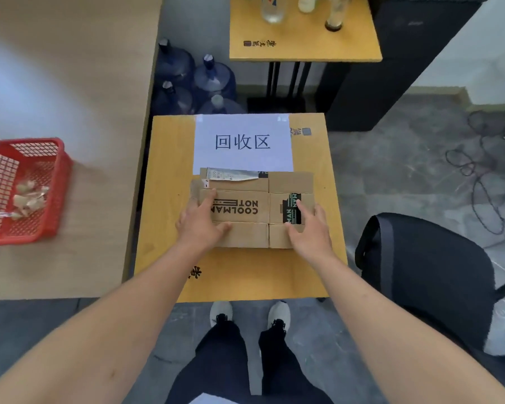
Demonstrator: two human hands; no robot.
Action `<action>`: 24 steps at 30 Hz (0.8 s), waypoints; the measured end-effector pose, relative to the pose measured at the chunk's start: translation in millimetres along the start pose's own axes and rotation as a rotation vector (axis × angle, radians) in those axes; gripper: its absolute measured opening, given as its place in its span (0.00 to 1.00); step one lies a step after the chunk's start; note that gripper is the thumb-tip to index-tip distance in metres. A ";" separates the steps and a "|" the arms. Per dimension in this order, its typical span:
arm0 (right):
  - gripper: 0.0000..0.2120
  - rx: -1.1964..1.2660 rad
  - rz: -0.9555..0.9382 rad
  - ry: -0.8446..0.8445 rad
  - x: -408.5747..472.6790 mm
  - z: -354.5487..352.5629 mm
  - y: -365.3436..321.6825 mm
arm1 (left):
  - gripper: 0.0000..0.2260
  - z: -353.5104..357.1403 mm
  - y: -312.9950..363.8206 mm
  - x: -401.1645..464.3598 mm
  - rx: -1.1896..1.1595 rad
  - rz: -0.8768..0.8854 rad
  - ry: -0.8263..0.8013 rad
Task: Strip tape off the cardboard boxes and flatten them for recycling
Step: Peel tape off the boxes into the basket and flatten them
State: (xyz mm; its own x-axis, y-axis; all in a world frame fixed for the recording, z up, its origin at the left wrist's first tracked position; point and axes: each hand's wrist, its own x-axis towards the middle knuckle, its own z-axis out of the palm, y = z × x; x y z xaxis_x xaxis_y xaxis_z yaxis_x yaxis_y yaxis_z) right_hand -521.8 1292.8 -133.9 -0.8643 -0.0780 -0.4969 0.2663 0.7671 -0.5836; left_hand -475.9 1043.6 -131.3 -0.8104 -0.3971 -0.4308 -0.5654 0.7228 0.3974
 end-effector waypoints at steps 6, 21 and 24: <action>0.31 -0.126 -0.058 -0.048 31.0 21.1 -1.1 | 0.40 17.1 -18.1 22.2 -0.162 -0.114 -0.026; 0.27 -0.581 -0.351 -0.090 45.7 53.6 -29.0 | 0.29 26.4 -9.2 35.9 0.354 0.257 -0.085; 0.21 -0.551 -0.299 -0.086 47.6 56.8 -32.4 | 0.26 29.3 -10.2 35.8 0.372 0.258 -0.065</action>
State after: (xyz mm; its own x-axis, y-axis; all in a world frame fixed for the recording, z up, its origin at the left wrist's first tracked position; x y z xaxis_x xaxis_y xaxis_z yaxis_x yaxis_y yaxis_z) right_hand -547.3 1228.0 -175.2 -0.8240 -0.3727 -0.4267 -0.2600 0.9179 -0.2997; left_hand -494.7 1038.5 -174.5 -0.8996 -0.1494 -0.4104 -0.2427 0.9522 0.1854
